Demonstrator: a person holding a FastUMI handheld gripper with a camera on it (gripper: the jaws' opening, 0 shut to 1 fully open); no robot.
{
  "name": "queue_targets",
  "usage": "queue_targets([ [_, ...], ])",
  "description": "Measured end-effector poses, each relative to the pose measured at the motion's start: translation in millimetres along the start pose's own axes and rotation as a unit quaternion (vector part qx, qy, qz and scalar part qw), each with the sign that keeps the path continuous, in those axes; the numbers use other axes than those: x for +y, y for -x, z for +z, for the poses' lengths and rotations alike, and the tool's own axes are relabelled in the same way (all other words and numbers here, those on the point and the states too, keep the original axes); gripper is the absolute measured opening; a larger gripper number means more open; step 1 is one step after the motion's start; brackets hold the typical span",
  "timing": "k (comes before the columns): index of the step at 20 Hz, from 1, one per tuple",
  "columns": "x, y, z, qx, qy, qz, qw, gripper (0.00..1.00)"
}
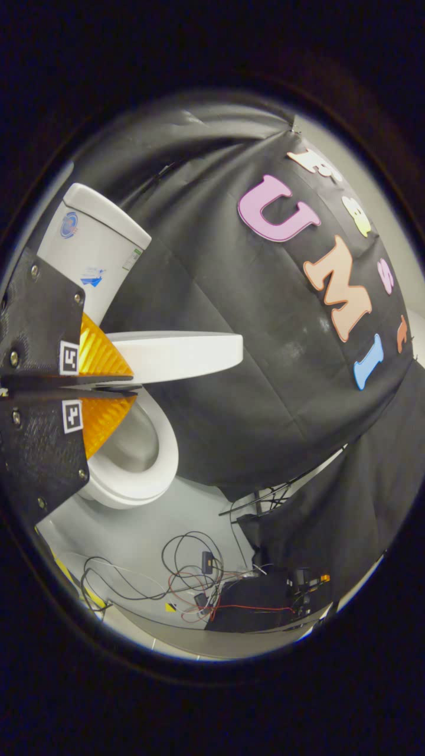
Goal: Open the toilet lid.
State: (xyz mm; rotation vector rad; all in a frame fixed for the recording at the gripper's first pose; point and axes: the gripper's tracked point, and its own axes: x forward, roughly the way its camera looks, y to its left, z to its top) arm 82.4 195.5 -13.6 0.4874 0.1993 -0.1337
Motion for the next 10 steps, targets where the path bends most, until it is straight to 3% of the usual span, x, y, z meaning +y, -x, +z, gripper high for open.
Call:
queue_targets([
  [10, 36.9, 14.5, -1.1, -0.003, 0.046, 0.009, 0.999, 0.01],
])
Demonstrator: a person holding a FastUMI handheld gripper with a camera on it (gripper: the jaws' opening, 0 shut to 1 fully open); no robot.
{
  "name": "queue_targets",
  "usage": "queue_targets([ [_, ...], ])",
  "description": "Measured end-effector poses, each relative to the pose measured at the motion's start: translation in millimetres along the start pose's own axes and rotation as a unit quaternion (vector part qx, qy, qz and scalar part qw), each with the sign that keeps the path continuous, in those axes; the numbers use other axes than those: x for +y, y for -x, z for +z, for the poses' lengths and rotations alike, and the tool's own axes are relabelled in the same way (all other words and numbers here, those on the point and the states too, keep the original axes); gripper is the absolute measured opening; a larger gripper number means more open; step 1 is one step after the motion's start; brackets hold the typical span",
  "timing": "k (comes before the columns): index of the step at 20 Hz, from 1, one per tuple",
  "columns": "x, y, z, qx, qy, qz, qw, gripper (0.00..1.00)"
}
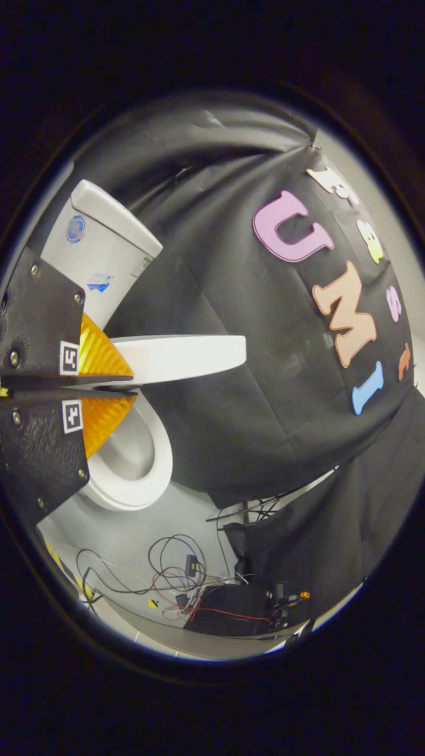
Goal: Open the toilet lid.
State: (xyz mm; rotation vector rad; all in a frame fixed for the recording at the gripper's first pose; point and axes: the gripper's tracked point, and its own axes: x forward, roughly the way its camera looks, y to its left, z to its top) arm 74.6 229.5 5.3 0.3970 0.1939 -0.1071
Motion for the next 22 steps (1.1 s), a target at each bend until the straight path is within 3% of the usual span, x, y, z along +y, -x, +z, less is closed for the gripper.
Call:
queue_targets([
  [22, 99.5, 28.9, -20.5, -0.018, 0.155, 0.054, 0.986, 0.01],
])
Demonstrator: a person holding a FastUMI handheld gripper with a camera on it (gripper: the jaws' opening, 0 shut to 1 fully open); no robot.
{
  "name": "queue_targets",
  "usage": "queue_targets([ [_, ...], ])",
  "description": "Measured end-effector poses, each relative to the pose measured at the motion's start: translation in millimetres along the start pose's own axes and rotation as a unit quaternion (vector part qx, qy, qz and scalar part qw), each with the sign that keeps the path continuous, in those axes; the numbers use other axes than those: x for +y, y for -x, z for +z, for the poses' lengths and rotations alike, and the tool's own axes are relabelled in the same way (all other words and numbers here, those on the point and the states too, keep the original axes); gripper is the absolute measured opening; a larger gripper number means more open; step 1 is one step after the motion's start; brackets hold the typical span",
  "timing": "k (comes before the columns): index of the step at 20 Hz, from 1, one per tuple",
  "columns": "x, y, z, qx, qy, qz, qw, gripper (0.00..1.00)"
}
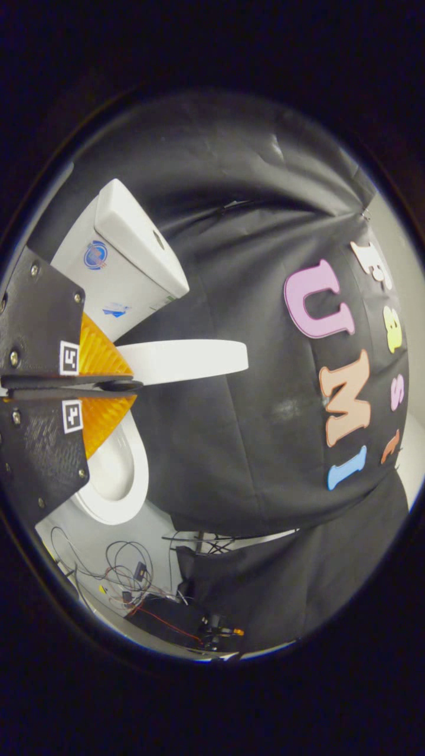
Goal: Open the toilet lid.
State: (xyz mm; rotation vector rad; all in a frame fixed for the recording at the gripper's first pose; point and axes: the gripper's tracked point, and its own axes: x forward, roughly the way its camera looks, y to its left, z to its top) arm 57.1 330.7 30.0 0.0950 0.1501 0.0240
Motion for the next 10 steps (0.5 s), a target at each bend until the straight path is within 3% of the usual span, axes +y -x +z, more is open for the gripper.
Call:
queue_targets([
  [10, 45.2, 6.5, -5.1, -0.007, 0.039, 0.012, 0.999, 0.03],
])
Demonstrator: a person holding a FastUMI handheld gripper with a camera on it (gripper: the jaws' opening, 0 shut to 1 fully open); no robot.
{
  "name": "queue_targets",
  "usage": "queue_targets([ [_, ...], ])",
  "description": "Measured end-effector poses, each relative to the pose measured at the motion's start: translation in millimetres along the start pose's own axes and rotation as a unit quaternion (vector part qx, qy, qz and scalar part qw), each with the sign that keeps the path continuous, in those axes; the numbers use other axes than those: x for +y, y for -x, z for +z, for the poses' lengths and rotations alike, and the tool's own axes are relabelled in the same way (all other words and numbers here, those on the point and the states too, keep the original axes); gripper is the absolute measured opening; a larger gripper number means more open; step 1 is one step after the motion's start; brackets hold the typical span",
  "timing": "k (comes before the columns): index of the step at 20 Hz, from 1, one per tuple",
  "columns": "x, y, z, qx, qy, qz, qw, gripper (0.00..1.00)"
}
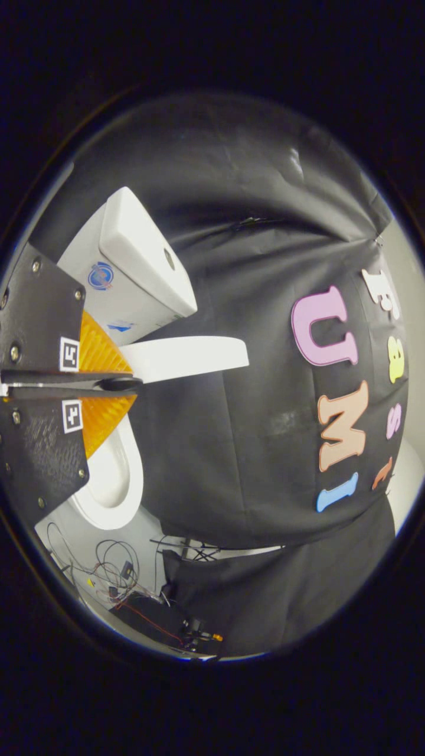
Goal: Open the toilet lid.
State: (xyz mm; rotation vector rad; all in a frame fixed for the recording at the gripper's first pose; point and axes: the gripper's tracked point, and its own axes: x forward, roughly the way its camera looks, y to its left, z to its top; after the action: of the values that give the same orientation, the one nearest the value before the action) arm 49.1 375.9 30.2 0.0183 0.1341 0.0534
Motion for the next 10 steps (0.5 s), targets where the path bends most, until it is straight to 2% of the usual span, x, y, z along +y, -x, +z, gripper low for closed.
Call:
queue_targets([
  [4, 3.9, -2.0, 0.1, -0.012, 0.019, -0.019, 1.000, 0.03],
  [10, 24.9, -0.9, -2.0, -0.014, 0.013, -0.004, 1.000, 0.03],
])
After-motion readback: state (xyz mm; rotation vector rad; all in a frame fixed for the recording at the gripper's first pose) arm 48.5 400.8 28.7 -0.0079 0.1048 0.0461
